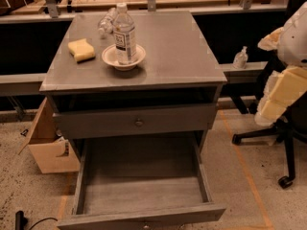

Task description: Place blue plastic bottle into middle drawer

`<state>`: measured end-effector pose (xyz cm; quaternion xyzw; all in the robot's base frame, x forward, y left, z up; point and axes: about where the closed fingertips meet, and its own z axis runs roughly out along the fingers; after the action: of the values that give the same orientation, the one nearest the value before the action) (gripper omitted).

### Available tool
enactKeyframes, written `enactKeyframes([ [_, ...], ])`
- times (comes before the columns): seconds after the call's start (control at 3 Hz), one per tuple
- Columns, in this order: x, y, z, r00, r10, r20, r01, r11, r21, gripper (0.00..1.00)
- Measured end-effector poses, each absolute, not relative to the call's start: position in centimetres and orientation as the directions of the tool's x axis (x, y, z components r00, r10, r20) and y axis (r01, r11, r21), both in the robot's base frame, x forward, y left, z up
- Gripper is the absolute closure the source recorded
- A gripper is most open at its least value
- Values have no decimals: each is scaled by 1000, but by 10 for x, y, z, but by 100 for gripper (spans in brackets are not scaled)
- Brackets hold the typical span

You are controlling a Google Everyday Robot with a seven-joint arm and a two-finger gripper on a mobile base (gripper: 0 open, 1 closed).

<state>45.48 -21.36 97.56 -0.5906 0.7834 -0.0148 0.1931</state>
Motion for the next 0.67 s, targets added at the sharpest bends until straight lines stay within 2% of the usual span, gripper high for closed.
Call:
enactKeyframes([
  [0.33,508,-205,971,-217,-858,-466,-900,361,-246,0],
  [0.67,571,-187,980,-132,-745,-654,-885,386,-261,0],
])
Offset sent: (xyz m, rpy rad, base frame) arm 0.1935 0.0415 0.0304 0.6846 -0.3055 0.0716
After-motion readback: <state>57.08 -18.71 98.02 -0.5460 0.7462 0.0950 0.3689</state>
